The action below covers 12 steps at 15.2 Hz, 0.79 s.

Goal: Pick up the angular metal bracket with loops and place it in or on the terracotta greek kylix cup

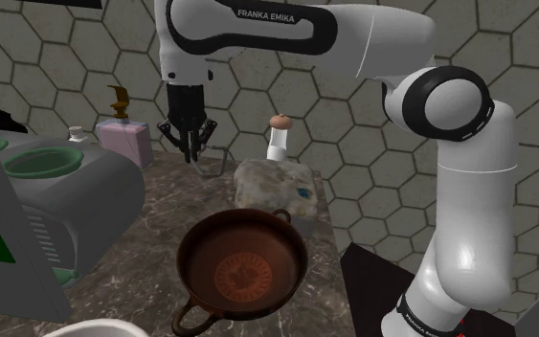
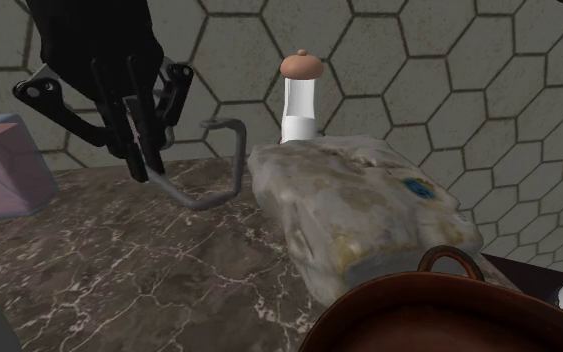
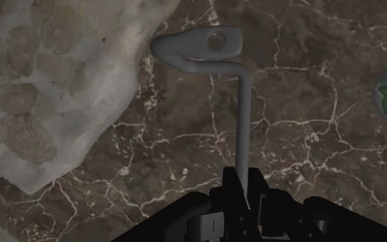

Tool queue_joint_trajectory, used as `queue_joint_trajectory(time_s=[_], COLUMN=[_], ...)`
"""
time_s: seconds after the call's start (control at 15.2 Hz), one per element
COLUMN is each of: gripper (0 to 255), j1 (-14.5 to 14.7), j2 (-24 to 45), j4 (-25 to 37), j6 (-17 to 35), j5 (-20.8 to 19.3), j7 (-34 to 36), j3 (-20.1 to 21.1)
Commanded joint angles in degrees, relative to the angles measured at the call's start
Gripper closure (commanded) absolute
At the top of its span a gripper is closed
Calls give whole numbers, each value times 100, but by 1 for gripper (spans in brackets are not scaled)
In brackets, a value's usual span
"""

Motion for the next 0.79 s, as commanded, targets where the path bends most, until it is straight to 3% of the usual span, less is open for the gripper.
queue_joint_trajectory(time_s=[0.0,0.73], gripper=[255,255], j1=[31,369], j2=[82,728], j4=[285,2174], j6=[-209,-1461], j5=[-29,-270], j7=[10,117], j3=[-1,-4])
